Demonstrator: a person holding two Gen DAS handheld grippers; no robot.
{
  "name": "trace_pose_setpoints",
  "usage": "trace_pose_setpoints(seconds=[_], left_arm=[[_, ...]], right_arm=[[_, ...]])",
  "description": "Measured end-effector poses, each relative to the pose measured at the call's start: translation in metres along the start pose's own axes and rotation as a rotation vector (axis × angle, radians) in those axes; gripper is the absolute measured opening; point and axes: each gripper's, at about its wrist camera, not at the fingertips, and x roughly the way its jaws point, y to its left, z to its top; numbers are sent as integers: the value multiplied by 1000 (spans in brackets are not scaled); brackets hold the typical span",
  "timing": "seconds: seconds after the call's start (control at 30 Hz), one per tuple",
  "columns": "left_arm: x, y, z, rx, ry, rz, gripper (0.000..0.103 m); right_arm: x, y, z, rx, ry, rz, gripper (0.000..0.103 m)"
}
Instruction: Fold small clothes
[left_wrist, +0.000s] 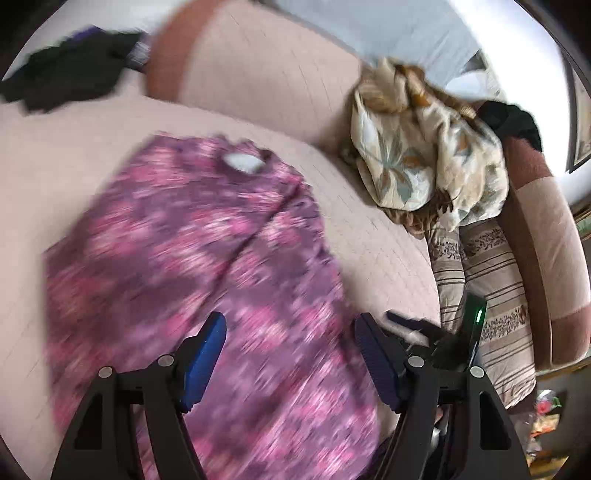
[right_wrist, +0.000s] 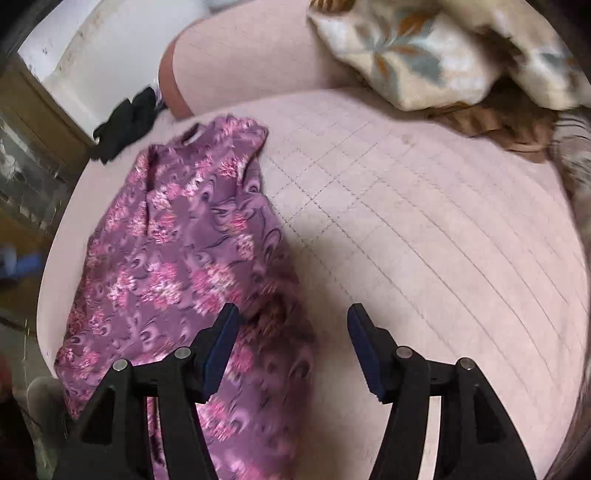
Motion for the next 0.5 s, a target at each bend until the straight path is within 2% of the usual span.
trace_pose_setpoints(seconds=[0.07,0.1,0.13,0.17,0.27,0.3,0.37,0.4,0.47,0.5], left_arm=[[35,-10,31,-13,50,-6,76],[50,-14,45,-18,62,0,76],[66,-18,61,-19,66,11,76],[78,-23,72,-10,66,19,76],[122,-35,105,18,96,70,76],[135,-36,111,22,104,81,76],[167,-39,120,4,157,84,76],[176,-40,120,1,172,91,75],[189,-42,116,15,192,121,65],[193,-44,114,39,198,141,42]], right_arm=[[18,8,-6,-95,3,11,60],[27,11,-8,-125,26,-21,60],[30,15,-7,-148,38,-48,55],[32,19,-7,-168,32,-60,45],[32,24,-7,-189,12,-47,30],[34,24,-7,-193,13,-56,27],[36,17,-7,-162,30,-40,14],[31,7,-7,-130,40,-61,9],[31,-14,-1,-34,62,-49,6],[31,-34,-3,49,93,1,6]])
